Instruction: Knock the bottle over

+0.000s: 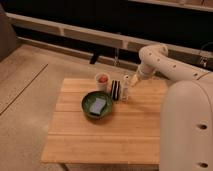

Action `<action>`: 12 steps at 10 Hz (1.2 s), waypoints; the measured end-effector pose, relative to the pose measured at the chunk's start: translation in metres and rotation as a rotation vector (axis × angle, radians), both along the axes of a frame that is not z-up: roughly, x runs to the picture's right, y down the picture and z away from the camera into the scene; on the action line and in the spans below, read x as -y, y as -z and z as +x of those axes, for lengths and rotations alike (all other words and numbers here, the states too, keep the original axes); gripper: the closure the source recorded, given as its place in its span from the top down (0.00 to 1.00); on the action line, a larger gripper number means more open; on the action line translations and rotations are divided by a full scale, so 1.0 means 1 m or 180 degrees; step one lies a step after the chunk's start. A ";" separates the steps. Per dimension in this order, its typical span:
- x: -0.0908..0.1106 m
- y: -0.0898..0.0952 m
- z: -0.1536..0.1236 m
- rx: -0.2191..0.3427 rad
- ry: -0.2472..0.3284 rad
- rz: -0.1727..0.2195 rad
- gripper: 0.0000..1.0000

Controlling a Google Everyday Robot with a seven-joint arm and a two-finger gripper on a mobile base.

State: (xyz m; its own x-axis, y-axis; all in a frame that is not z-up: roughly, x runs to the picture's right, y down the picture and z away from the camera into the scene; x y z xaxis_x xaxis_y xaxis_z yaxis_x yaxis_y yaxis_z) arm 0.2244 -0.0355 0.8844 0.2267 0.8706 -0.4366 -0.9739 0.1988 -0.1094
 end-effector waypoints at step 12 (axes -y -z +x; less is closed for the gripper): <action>0.019 -0.012 -0.041 0.0322 0.0165 0.0346 0.65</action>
